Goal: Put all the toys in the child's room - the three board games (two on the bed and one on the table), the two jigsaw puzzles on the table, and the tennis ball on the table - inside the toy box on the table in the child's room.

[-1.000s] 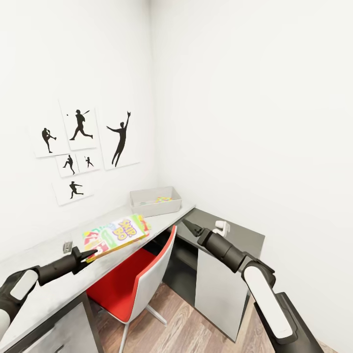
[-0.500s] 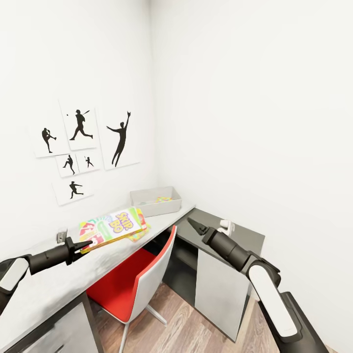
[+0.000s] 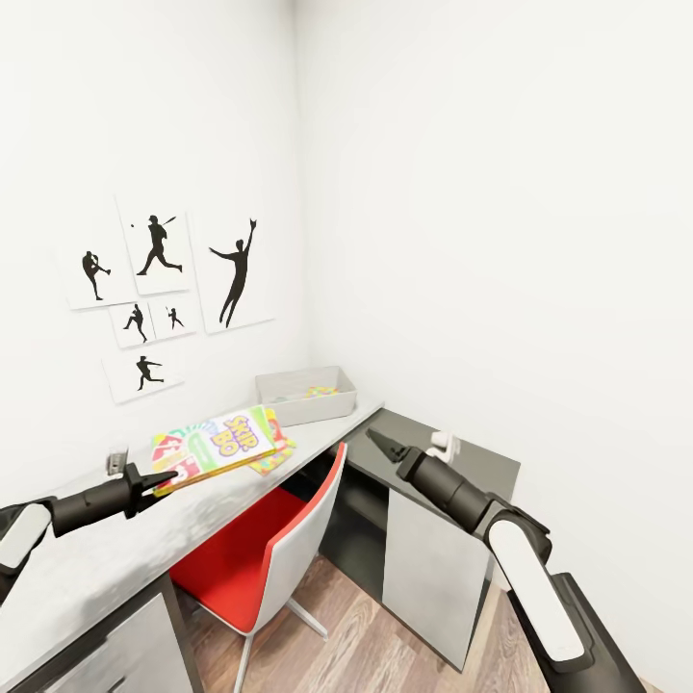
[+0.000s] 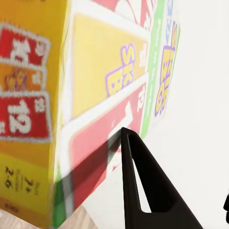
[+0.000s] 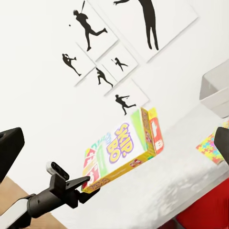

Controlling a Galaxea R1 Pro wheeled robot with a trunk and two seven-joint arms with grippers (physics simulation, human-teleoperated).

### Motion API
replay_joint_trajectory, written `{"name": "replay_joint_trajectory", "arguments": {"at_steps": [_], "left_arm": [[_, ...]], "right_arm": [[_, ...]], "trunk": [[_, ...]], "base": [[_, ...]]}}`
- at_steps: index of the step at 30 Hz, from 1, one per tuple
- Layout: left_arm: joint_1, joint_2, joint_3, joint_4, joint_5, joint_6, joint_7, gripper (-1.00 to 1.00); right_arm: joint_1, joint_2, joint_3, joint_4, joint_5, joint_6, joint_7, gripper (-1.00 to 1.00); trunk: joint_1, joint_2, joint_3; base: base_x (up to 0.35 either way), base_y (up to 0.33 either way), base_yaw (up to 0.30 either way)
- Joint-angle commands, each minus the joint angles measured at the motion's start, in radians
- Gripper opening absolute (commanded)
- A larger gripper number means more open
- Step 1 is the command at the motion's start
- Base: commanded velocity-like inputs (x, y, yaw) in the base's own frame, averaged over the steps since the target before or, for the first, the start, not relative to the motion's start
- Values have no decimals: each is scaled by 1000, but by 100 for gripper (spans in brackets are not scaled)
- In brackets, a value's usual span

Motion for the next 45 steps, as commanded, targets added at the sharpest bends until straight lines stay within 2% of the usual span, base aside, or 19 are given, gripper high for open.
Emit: {"name": "replay_joint_trajectory", "arguments": {"at_steps": [1,6,8,12,17,20,21,24,25,26,28,31,33,34,37,38,41,45], "left_arm": [[0,1,2,0,-4,3,-7,-100],[0,6,4,-4,-3,6,-11,-100],[-1,7,6,-30,-3,31,-10,-100],[-20,4,7,-98,-2,68,-2,-100],[-84,-1,6,-134,-1,82,18,-100],[-115,-2,5,-138,1,84,37,-100],[-131,-3,6,-135,1,84,51,-100],[-170,-5,6,-115,3,84,82,-100],[-191,-9,6,-91,3,84,99,-100],[-201,-11,6,-76,4,84,106,-100],[-249,-24,6,-14,3,81,138,-100],[-304,-33,6,28,2,78,172,-100],[-337,-39,6,46,5,77,209,-100],[-342,-40,6,49,6,77,218,-100],[-368,-46,6,56,11,77,260,-100],[-374,-47,6,57,11,77,263,-100],[-398,-48,7,58,13,77,274,-100],[-406,-49,7,59,12,77,277,-100]], "right_arm": [[0,-1,0,0,-4,12,0,100],[-1,5,-5,-1,-2,133,-7,100],[-1,10,-6,-1,-1,181,-10,100],[-3,17,-4,-2,0,224,-19,100],[-26,20,-3,-1,-2,266,-101,100],[-93,23,-4,-1,-4,331,-190,100],[-131,27,-5,0,-7,365,-232,100],[-210,45,-6,0,-22,418,-301,100],[-258,59,-7,0,-35,444,-334,100],[-281,66,-7,1,-41,457,-351,100],[-378,94,-7,8,-65,494,-432,100],[-482,121,-8,54,-89,509,-538,100],[-589,150,-7,156,-133,515,-631,100],[-615,155,-7,187,-147,515,-650,100],[-750,173,-6,364,-234,518,-729,100],[-770,174,-6,390,-244,518,-737,100],[-881,178,-6,575,-277,519,-767,100],[-965,180,-5,770,-287,523,-774,100]], "trunk": [[0,-1,0],[0,-1,0],[0,-1,0],[0,-1,0],[0,-1,0],[0,-1,0],[0,-1,0],[0,-1,0],[0,-1,0],[0,-1,0],[0,-1,0],[0,-1,0],[0,-1,0],[0,-1,0],[0,-1,0],[0,-1,0],[0,-1,0],[0,-1,0]], "base": [[0,0,0],[0,0,0],[0,0,0],[0,0,0],[0,0,0],[0,0,0],[0,0,0],[0,0,0],[0,0,0],[0,0,0],[0,0,0],[0,0,0],[0,0,0],[0,0,0],[0,0,0],[0,0,0],[0,0,0],[0,0,0]]}}
